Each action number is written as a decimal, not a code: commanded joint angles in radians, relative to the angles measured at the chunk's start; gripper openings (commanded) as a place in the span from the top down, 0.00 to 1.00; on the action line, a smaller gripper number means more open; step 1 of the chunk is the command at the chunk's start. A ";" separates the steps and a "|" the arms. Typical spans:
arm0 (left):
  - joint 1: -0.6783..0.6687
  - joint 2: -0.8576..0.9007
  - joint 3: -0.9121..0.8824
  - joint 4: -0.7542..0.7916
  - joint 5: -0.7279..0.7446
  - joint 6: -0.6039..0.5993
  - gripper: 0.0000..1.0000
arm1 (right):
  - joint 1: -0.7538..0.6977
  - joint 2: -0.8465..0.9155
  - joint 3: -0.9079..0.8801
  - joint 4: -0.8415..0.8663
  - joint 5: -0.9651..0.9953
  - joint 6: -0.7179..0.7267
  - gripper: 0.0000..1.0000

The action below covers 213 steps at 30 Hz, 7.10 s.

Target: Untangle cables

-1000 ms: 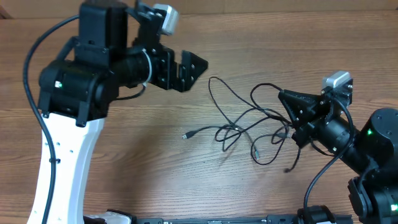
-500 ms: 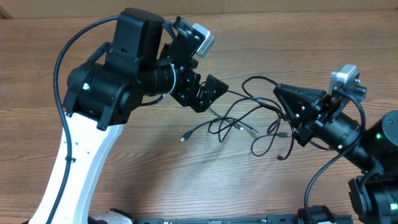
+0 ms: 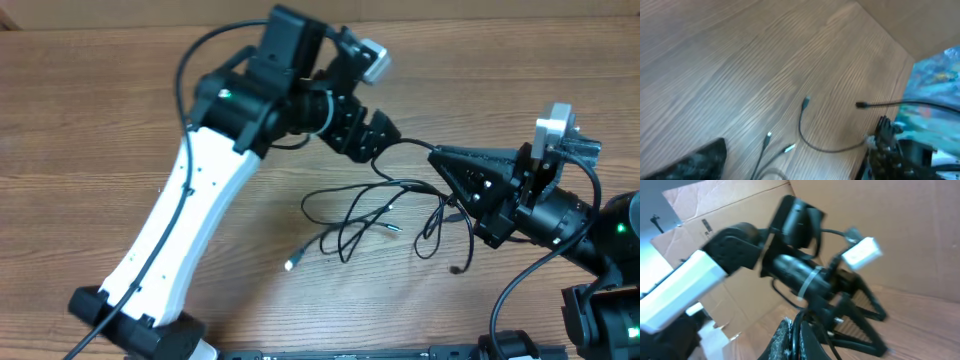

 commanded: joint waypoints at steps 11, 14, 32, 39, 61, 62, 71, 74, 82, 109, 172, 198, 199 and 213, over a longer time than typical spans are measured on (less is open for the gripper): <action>0.006 0.065 -0.001 0.044 0.025 -0.010 0.31 | 0.000 -0.007 0.022 -0.040 0.030 0.002 0.96; 0.064 0.033 0.000 0.042 0.043 -0.040 0.24 | 0.000 -0.007 0.022 -0.106 0.130 -0.002 0.96; 0.108 -0.026 0.000 0.046 0.395 0.302 0.17 | 0.000 0.028 0.022 0.195 0.198 0.217 0.96; 0.071 -0.026 0.000 0.164 0.314 0.256 0.25 | 0.000 0.031 0.022 0.265 -0.014 0.261 0.96; 0.049 -0.013 0.000 0.486 0.117 -0.099 0.96 | 0.000 0.032 0.021 0.241 -0.245 0.222 0.96; 0.049 -0.013 0.000 0.501 0.157 -0.099 0.96 | 0.000 0.034 0.021 0.230 -0.245 0.209 0.96; 0.046 -0.013 0.000 0.529 0.372 -0.098 0.80 | 0.000 0.066 0.021 0.218 -0.241 0.204 0.96; 0.033 -0.013 0.000 0.532 0.395 -0.098 0.71 | 0.000 0.076 0.021 0.235 -0.241 0.208 0.96; -0.030 -0.013 0.000 0.529 0.254 -0.076 0.67 | 0.000 0.077 0.021 0.244 -0.245 0.207 0.96; 0.095 -0.013 0.000 0.246 0.195 0.040 0.40 | 0.000 0.143 0.021 -0.367 0.337 -0.085 0.96; 0.042 -0.013 -0.001 0.280 0.345 -0.360 0.96 | 0.000 0.259 0.021 -0.229 0.283 -0.056 0.29; 0.023 -0.013 -0.001 0.450 0.661 -0.312 0.96 | 0.000 0.299 0.019 -0.192 0.226 -0.184 0.44; 0.021 -0.013 -0.001 0.457 0.662 -0.314 0.96 | 0.000 0.303 0.019 -0.192 0.226 -0.187 0.44; 0.006 -0.013 -0.001 0.470 0.661 -0.322 0.96 | 0.000 0.340 0.019 -0.104 0.148 -0.190 0.62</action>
